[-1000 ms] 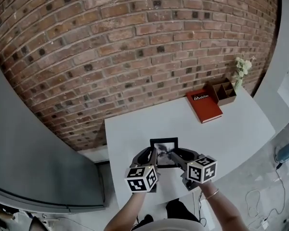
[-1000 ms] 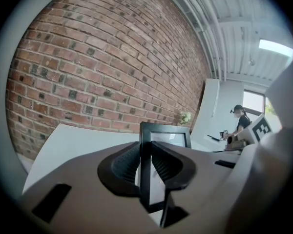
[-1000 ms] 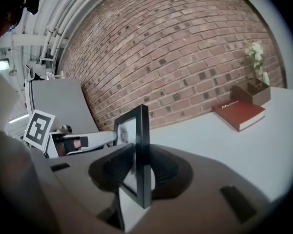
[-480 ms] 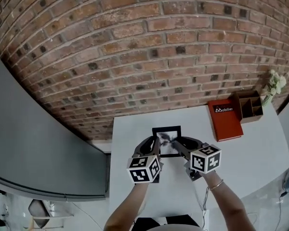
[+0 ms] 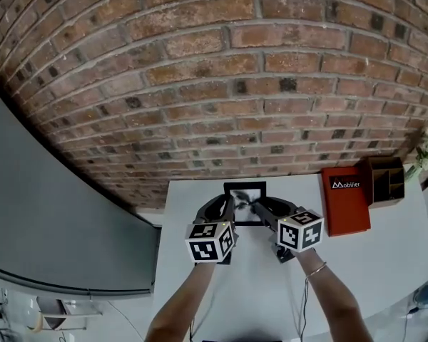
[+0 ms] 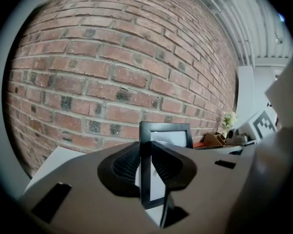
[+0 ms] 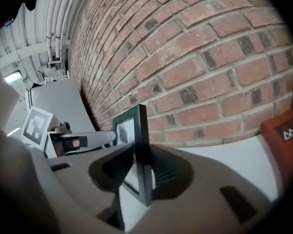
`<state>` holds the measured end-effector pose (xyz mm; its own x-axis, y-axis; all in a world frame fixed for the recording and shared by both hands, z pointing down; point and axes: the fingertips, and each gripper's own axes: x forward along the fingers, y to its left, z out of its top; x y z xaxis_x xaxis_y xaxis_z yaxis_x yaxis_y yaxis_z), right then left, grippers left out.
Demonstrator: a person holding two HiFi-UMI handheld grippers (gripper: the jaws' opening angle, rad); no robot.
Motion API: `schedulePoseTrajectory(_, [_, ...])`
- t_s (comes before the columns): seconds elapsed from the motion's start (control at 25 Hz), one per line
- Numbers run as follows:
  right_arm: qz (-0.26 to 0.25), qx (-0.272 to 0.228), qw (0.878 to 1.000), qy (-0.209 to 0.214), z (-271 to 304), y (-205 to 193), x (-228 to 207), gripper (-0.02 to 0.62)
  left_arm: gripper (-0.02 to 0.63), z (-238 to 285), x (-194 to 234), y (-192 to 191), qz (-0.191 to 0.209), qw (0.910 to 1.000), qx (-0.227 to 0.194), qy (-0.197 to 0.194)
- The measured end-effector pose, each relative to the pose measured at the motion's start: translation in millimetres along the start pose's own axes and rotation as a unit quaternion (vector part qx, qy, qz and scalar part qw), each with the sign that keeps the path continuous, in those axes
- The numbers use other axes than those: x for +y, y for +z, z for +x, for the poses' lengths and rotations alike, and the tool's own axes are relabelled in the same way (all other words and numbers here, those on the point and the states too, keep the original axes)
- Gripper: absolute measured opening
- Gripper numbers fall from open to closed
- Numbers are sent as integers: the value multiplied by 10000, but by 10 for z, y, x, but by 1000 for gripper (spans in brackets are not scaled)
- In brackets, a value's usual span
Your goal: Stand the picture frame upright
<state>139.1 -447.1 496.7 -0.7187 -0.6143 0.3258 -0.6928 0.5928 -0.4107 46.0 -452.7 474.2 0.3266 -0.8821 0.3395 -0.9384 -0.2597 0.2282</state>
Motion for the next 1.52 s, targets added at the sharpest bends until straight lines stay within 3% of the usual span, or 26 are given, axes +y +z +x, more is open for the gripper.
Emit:
schedulePoseTrajectory(0.36, [-135, 130, 9998, -42, 488, 171, -385, 110, 63, 583, 281, 59, -199, 9997, 144, 68])
schedulePoseTrajectory(0.76, [63, 136, 9999, -2, 881, 107, -651, 110, 63, 952, 520, -10, -218, 9996, 115, 101])
schedulePoseTrajectory(1.12, [-33, 7, 10000, -17, 977, 142, -759, 110, 64, 1048, 551, 18, -313, 9993, -188, 42])
schedulePoseTrajectory(1.52, [-11, 10, 10000, 2, 1060, 133, -832, 110, 67, 1115, 577, 14, -293, 9993, -233, 0])
